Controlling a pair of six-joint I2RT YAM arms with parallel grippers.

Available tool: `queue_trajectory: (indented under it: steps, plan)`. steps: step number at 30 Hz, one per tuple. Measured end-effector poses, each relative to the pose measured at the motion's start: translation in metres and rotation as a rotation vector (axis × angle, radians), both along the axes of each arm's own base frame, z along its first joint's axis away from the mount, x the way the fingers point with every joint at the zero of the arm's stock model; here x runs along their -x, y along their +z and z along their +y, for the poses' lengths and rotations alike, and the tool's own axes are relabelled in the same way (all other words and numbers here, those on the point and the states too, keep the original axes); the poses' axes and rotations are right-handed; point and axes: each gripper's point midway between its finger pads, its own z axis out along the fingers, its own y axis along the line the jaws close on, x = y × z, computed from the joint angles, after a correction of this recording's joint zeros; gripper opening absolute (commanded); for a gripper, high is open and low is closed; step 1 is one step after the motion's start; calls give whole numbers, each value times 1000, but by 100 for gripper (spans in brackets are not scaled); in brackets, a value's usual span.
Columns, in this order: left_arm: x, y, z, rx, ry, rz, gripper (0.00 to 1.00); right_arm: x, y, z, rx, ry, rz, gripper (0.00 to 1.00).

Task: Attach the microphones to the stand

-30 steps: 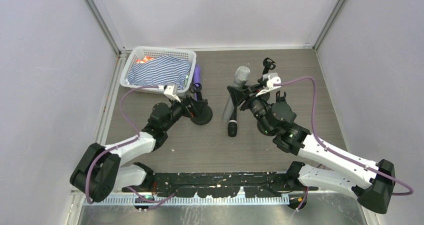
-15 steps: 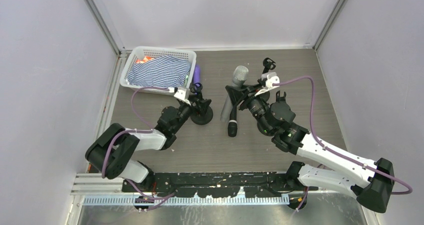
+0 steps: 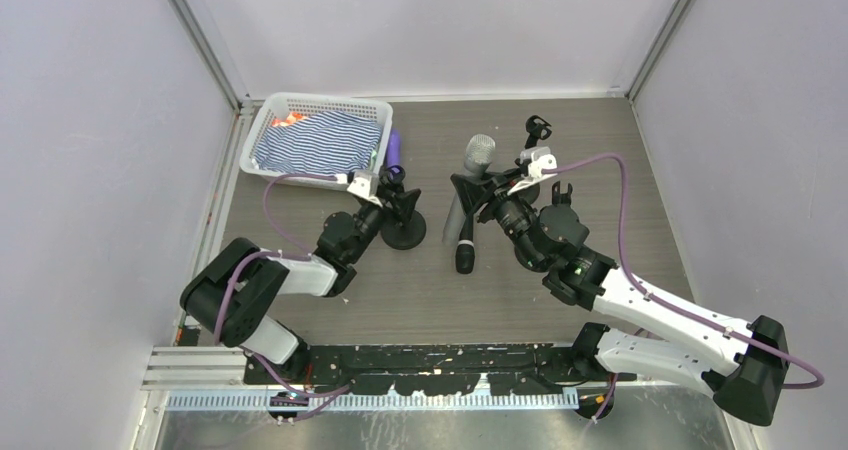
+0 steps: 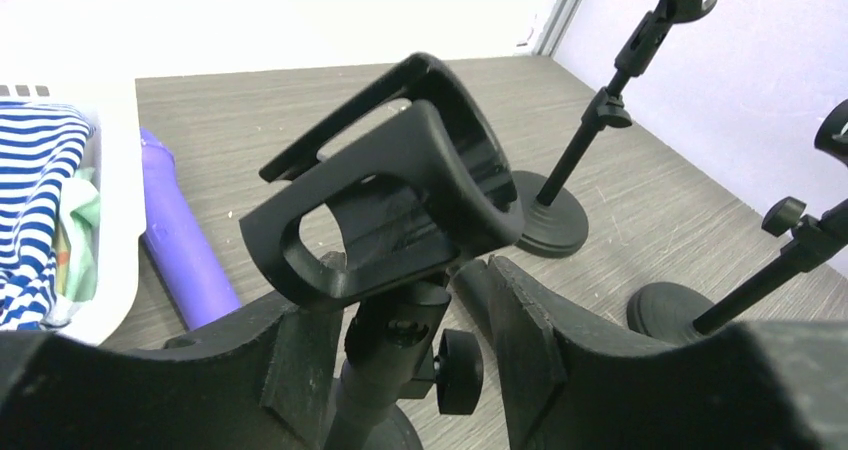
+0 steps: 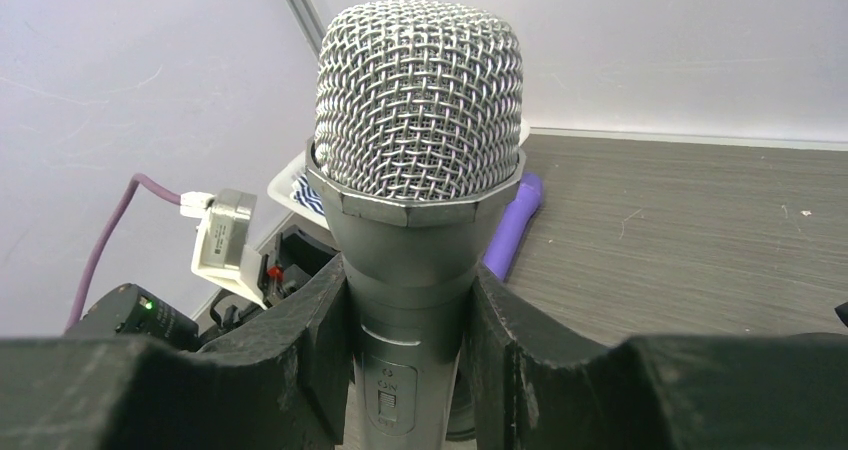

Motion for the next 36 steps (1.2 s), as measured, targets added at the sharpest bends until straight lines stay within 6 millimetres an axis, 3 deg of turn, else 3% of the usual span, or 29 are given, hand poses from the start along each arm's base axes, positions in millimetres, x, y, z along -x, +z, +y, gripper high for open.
queue_trajectory:
  steps: [6, 14, 23, 36]
  plan:
    - [-3, 4, 1, 1, 14, -17, 26, 0, -1, 0, 1, -1, -1, 1]
    - [-3, 3, -2, -14, -7, -33, 2, 0, 0, 0, -31, 0, -35, 1]
    - [16, 3, -19, -20, -147, -3, 0, 0, 7, 7, -64, 22, -176, 1]
    - [61, 4, -27, 13, -323, 93, 0, 14, 48, 34, -36, 142, -447, 1]
